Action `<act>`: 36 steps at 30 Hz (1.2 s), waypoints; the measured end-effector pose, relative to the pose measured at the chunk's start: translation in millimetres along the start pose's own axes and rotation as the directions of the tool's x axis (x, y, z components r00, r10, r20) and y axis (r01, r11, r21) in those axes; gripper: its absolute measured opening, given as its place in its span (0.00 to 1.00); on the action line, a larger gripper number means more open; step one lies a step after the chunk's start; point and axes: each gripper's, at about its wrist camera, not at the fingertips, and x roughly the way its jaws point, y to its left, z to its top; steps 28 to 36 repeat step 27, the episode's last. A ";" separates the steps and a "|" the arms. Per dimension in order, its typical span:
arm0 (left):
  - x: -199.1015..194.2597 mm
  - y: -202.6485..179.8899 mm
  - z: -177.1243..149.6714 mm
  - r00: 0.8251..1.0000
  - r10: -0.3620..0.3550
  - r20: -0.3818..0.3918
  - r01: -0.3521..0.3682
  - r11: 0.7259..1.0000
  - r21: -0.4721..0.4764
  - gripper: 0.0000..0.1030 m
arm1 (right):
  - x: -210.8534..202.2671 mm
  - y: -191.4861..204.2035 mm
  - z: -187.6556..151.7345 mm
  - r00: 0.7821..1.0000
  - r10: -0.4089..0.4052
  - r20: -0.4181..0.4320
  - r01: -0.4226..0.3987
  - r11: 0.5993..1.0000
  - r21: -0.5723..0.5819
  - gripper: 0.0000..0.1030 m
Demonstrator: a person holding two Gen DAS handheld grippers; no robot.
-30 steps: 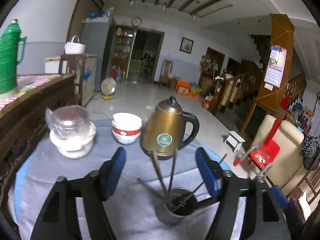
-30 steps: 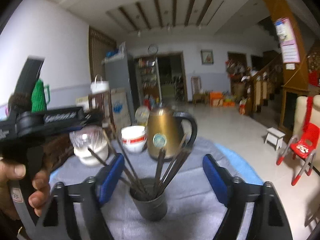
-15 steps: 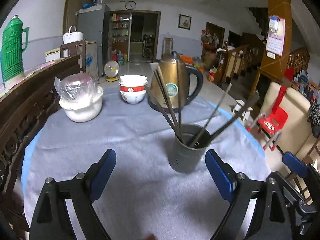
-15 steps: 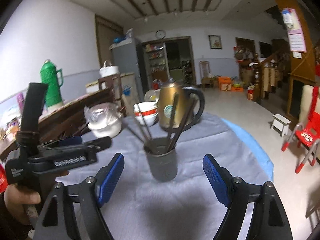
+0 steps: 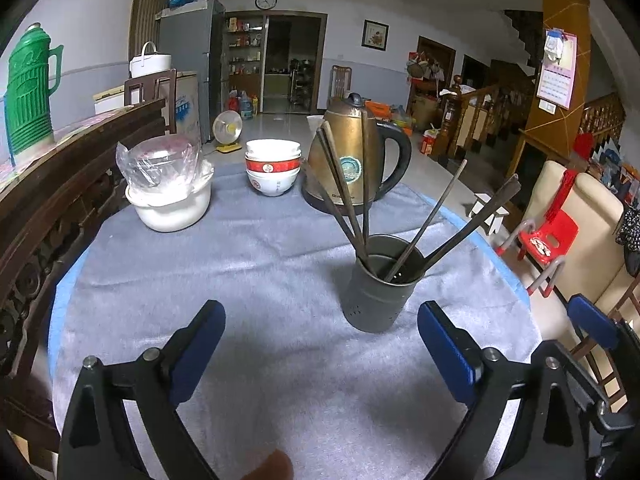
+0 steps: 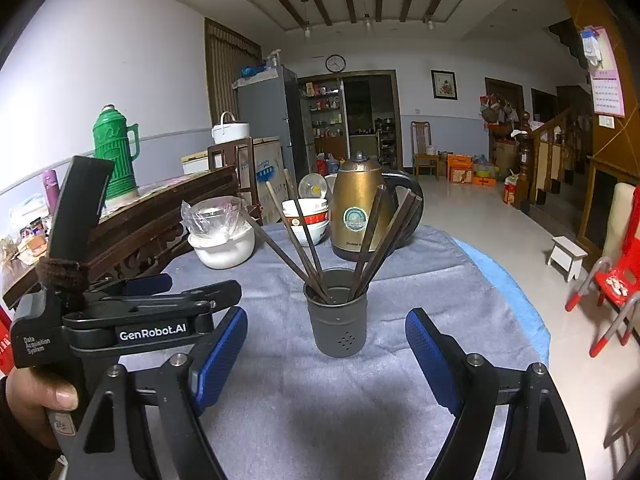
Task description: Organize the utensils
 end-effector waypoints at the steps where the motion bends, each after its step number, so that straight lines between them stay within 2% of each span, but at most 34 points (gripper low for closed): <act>1: -0.3 0.4 0.1 1.000 -0.001 -0.001 0.001 1.000 -0.001 0.94 | -0.2 -1.4 1.0 1.000 -0.002 0.001 0.002 1.000 -0.001 0.82; 5: -3.5 0.0 2.6 1.000 -0.010 0.010 0.010 1.000 0.004 0.96 | 1.8 -3.3 4.2 1.000 -0.011 0.004 0.011 1.000 -0.007 0.82; 12: -2.8 3.9 11.9 0.997 -0.073 0.014 0.073 0.997 -0.022 0.99 | 3.6 -10.7 5.0 1.000 -0.029 0.009 0.029 1.000 -0.011 0.82; 36: 8.9 -12.8 20.2 0.997 -0.078 -0.006 0.078 0.997 0.026 0.99 | 8.1 -27.2 3.3 0.999 -0.045 -0.003 0.045 0.999 0.005 0.82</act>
